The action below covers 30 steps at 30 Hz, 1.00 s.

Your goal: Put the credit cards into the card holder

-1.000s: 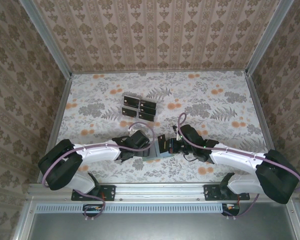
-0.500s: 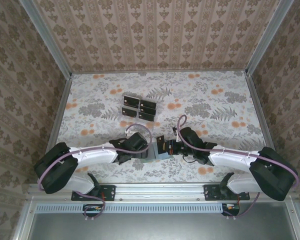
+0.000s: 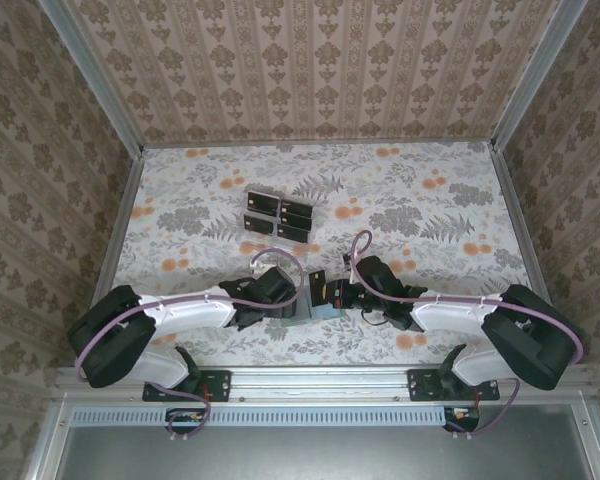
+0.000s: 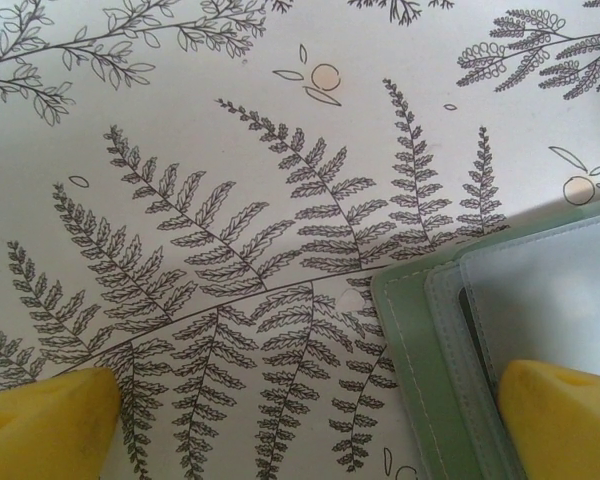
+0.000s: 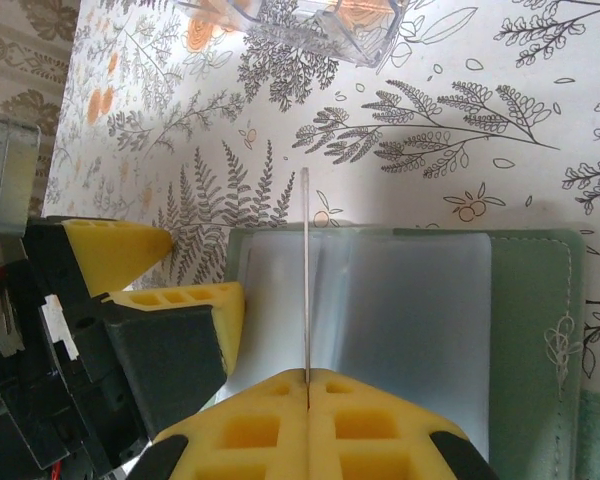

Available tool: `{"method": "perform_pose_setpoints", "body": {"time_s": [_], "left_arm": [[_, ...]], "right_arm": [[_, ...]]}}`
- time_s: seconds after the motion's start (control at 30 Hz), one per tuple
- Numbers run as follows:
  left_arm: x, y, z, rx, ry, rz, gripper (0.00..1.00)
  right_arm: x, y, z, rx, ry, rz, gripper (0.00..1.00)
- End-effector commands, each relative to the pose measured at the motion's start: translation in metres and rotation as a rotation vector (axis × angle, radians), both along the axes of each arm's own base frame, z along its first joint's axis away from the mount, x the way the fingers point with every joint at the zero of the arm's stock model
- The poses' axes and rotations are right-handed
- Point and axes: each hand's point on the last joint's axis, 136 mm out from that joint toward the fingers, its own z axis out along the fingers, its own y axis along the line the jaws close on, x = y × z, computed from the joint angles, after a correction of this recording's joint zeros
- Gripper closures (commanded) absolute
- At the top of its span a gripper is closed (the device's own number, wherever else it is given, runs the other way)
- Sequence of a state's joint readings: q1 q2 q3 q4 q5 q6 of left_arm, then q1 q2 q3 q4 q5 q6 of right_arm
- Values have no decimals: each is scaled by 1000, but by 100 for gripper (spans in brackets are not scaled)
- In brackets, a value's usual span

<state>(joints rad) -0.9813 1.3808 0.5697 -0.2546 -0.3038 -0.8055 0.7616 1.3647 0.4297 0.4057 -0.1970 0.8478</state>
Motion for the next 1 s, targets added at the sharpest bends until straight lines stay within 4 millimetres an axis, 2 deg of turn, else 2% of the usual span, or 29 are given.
{"method": "perform_pose_setpoints", "body": {"time_s": [0.0, 0.17, 0.23, 0.47, 0.83, 0.97], "left_arm": [[-19, 25, -19, 104, 69, 1, 0], [-19, 24, -18, 103, 68, 0, 0], [-20, 24, -19, 104, 69, 0, 0], [-20, 24, -19, 107, 69, 0, 0], [-21, 24, -19, 111, 68, -1, 0], [-20, 23, -13, 103, 59, 1, 0]], "right_arm": [[-2, 3, -2, 34, 11, 6, 100], [-4, 4, -3, 46, 13, 6, 100], [-6, 3, -12, 31, 33, 5, 100], [-11, 5, -19, 40, 49, 5, 100], [-14, 4, -17, 56, 53, -5, 100], [-16, 3, -17, 56, 54, -8, 100]]}}
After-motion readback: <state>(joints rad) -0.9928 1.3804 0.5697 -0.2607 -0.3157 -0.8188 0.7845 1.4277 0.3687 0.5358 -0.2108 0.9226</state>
